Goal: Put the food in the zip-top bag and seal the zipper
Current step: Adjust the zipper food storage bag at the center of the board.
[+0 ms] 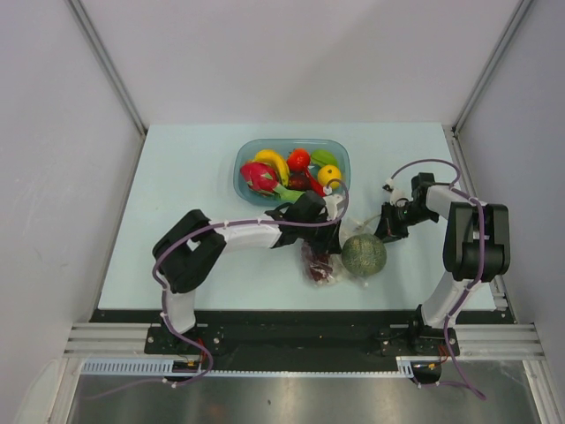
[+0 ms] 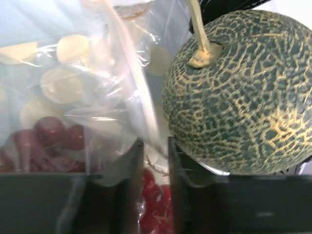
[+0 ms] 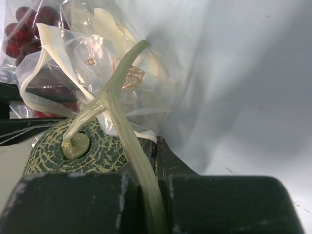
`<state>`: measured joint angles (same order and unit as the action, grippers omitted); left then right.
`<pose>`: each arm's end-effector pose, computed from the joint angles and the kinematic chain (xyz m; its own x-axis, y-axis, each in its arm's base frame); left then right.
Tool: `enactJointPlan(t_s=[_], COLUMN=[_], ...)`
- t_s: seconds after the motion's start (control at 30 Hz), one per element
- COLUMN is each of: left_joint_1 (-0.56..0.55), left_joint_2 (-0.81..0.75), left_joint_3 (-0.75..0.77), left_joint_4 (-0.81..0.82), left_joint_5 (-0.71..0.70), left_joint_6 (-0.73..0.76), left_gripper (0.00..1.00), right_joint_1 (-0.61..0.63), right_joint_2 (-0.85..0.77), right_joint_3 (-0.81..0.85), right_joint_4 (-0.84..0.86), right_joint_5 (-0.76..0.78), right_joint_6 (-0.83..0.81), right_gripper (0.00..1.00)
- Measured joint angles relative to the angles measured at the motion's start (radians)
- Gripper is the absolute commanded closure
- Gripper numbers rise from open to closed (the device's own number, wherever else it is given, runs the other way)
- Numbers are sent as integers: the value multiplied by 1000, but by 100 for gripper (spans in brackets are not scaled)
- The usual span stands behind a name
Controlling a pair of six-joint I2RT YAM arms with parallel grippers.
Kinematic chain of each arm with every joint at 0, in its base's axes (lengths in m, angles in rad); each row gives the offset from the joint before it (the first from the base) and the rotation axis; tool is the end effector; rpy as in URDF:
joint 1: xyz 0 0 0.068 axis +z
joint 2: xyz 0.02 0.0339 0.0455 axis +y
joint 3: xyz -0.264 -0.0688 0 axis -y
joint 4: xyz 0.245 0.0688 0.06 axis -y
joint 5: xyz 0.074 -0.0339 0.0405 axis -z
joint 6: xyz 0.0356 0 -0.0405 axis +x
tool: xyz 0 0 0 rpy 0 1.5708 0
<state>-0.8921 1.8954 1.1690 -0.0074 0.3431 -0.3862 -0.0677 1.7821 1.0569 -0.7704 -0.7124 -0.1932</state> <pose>0.2462 -0.3244 0.1738 -0.7246 0.3335 -0.6031 0.6660 0.5639 -0.4884 0.3070 0.0025 0.1534 -0.9768 -0.0794 -0.1989 -0.1889 0.7572 0.6253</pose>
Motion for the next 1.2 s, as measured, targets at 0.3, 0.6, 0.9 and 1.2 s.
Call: enactJointPlan(t_s=[0.3, 0.6, 0.9, 1.2], left_joint_1=[3, 58, 78, 78], left_joint_2=[-19, -174, -203, -239], left_joint_3=[4, 32, 138, 357], left_joint_4=[-43, -236, -476, -677], left_joint_5=[30, 106, 145, 195], left_joint_6=[-34, -50, 17, 119], left_gripper=[100, 100, 100, 100], right_joint_1=[-10, -37, -35, 31], right_joint_2=[-8, -119, -263, -375], right_joint_3=[0, 11, 140, 308], right_joint_4=[-26, -124, -275, -370], right_joint_5=[-8, 8, -31, -71], right_joint_6=[25, 37, 45, 102], right_gripper=[100, 100, 100, 100])
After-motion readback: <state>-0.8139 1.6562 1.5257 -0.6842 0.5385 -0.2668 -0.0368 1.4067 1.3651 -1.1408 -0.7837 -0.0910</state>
